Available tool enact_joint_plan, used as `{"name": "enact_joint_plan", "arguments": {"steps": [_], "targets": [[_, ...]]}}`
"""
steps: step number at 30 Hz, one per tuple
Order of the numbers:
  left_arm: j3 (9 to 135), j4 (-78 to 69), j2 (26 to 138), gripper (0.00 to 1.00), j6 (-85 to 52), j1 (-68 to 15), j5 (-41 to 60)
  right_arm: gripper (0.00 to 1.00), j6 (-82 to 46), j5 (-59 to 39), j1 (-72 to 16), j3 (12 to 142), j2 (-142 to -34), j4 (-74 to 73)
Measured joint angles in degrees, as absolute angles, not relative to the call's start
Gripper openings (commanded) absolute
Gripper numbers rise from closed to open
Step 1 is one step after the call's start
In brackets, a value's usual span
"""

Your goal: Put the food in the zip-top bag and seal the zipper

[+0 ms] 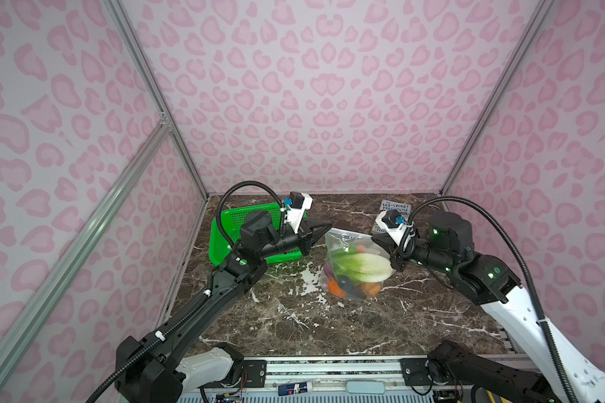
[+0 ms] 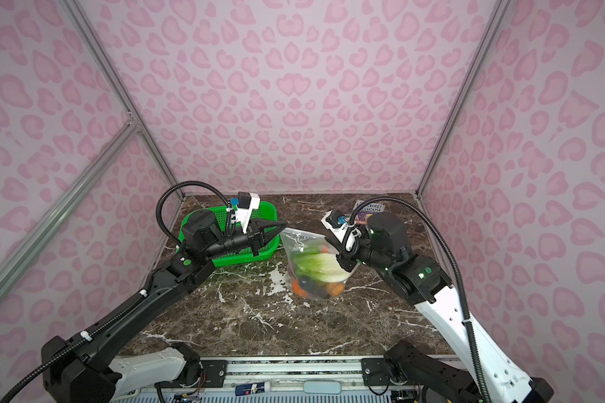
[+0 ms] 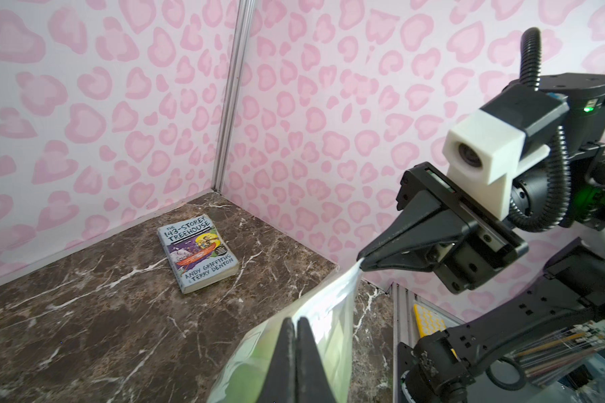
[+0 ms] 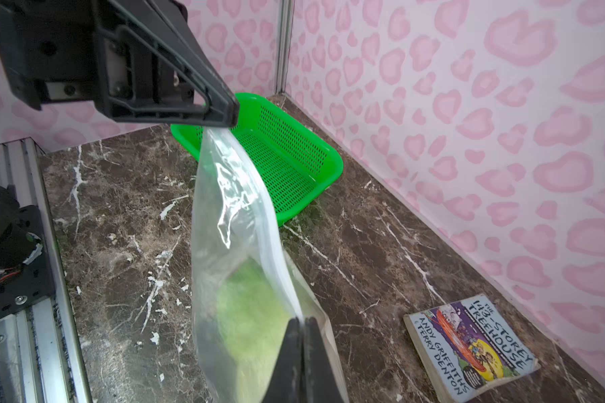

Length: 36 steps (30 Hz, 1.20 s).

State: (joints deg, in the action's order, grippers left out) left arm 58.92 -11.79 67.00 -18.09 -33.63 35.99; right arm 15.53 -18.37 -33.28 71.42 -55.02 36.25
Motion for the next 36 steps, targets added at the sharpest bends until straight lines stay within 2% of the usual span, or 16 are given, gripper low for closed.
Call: {"name": "enact_joint_plan", "arguments": {"steps": [7, 14, 15, 17, 18, 19, 26, 36], "targets": [[57.91, -11.94, 66.76, 0.03, -21.56, -37.87, 33.43, 0.0, 12.16, -19.53, -33.26, 65.91, -49.19, 35.88], [54.81, -12.4, 72.62, 0.04, -26.83, -38.0, 28.47, 0.0, 8.29, -18.87, -32.67, 57.91, -51.33, 32.67], [54.65, -12.14, 72.84, 0.11, -26.96, -38.0, 27.79, 0.0, 7.88, -18.85, -32.23, 57.25, -52.03, 31.59], [54.65, -11.86, 72.73, 0.37, -27.07, -37.98, 25.8, 0.0, 6.79, -18.2, -31.31, 56.55, -53.76, 29.5], [54.65, -11.62, 72.4, 0.73, -27.07, -37.98, 24.56, 0.0, 6.57, -18.02, -30.79, 56.4, -54.72, 28.32], [54.65, -10.9, 71.77, 0.98, -27.07, -37.87, 23.05, 0.0, 6.46, -18.0, -30.3, 56.38, -55.81, 27.05], [53.95, -7.57, 64.49, 0.98, -25.52, -34.3, 11.81, 0.0, 6.22, -16.01, -26.22, 60.4, -69.23, 19.22], [47.29, -0.93, 57.21, 0.98, -25.87, -26.04, 2.85, 0.0, 7.03, -5.82, -25.45, 75.46, -101.12, 13.82]]}}
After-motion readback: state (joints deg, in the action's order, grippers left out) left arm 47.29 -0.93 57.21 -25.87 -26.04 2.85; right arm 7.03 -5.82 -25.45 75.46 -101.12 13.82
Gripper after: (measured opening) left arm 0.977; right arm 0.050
